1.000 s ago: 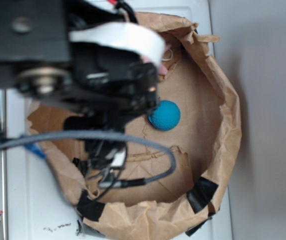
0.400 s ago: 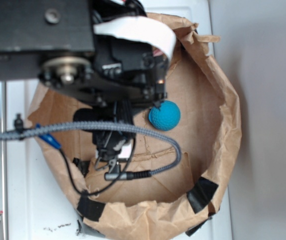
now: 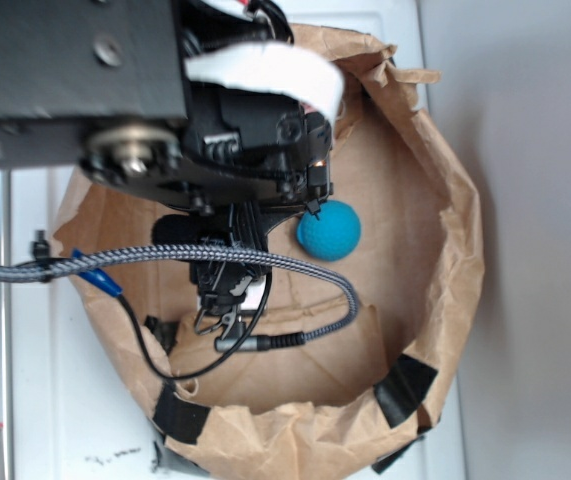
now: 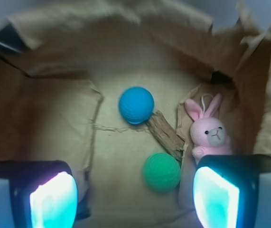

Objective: Grab the green ball.

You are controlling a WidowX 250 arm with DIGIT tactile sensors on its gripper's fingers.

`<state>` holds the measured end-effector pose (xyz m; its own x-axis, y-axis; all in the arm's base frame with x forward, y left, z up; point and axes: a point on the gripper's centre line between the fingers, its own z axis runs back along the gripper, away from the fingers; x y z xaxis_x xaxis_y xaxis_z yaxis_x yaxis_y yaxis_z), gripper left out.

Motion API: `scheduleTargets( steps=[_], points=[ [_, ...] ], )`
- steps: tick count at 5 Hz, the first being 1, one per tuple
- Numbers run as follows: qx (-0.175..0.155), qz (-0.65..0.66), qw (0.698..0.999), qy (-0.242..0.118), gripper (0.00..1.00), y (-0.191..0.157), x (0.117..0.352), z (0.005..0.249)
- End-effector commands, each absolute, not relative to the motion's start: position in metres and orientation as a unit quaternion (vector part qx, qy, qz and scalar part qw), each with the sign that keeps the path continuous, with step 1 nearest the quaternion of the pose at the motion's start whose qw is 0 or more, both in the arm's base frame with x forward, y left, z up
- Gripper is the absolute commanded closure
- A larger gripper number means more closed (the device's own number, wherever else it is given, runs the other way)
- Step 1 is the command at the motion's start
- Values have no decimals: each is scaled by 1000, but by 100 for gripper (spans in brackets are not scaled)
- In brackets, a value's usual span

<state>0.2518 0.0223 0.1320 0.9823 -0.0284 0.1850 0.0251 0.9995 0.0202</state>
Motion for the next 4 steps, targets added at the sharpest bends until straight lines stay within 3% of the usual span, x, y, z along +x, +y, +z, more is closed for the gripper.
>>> scheduleTargets(
  steps=[1, 2, 4],
  points=[
    [24, -1, 998, -65, 0, 46, 276, 97],
    [34, -11, 999, -39, 0, 49, 275, 84],
    [20, -42, 999, -29, 0, 50, 252, 88]
  ],
)
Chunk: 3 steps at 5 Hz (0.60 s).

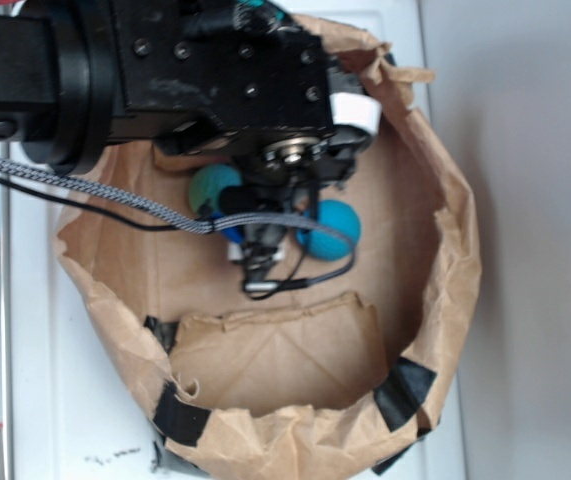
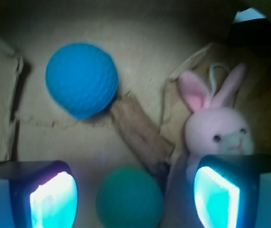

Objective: Grab the green ball.

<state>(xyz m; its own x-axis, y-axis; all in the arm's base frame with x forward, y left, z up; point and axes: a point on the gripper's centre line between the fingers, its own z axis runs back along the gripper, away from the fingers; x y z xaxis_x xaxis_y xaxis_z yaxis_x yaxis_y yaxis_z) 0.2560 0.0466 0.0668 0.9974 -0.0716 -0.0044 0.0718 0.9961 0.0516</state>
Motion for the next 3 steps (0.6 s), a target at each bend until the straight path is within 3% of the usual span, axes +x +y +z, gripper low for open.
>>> scheduleTargets(
  steps=[1, 3],
  points=[
    [18, -44, 998, -35, 0, 46, 252, 83],
    [35, -49, 997, -47, 0, 42, 245, 59]
  ],
)
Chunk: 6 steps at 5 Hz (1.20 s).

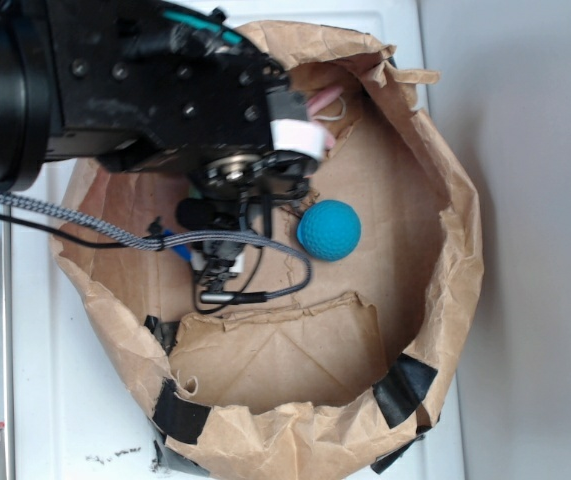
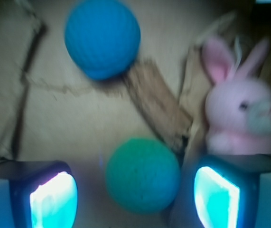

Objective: Grab the green ball.

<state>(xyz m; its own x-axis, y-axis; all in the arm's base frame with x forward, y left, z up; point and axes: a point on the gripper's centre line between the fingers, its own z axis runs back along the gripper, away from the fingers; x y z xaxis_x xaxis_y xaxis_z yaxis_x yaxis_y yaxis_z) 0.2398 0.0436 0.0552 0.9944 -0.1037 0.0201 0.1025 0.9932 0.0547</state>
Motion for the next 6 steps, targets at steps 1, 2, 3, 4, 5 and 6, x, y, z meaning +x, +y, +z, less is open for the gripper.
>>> scheduleTargets(
  steps=[1, 2, 3, 4, 5, 6],
  points=[
    [47, -46, 996, -60, 0, 39, 252, 44],
    [61, -49, 995, -61, 100, 41, 251, 32],
    [45, -48, 995, -69, 100, 40, 250, 43],
    [14, -44, 995, -88, 100, 39, 246, 67],
    [-23, -38, 994, -102, 100, 39, 243, 98],
    [-65, -24, 992, -104, 100, 41, 238, 138]
  ],
)
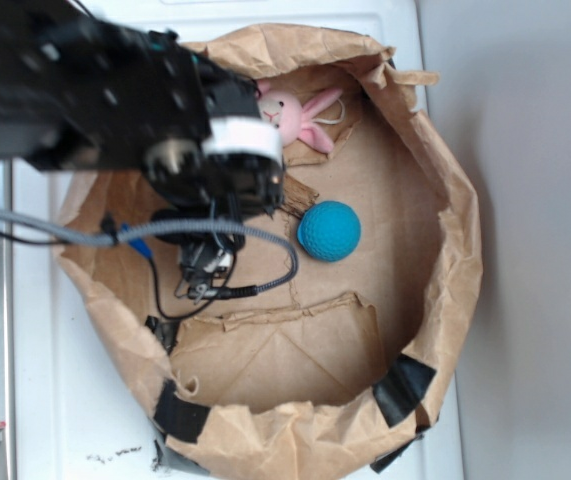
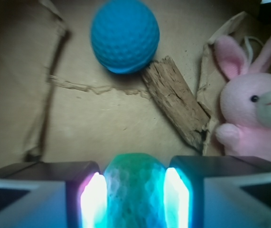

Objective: Grab the green ball.

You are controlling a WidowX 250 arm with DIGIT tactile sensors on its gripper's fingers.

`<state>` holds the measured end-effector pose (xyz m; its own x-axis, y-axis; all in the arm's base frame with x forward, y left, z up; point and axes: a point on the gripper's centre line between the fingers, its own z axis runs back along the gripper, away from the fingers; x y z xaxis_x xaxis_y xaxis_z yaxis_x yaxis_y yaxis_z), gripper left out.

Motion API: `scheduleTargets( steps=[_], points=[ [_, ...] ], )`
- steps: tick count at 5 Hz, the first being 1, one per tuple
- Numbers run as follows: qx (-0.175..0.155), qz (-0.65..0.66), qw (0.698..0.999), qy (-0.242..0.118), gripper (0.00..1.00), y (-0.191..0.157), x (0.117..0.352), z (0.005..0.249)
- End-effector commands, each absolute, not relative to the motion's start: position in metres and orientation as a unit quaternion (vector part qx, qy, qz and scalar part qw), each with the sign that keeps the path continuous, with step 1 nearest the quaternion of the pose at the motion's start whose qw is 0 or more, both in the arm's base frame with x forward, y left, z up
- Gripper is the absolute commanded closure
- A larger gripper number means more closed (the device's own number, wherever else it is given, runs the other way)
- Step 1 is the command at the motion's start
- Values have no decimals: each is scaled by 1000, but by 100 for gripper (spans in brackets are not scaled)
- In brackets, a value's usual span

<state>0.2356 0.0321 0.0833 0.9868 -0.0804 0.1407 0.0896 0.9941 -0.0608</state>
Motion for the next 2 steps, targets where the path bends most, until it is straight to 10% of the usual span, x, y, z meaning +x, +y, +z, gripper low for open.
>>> scheduleTargets(
  steps=[1, 2],
  points=[
    [-95, -3, 990, -106, 100, 48, 237, 168],
    [-114, -5, 988, -102, 100, 54, 236, 181]
  ],
)
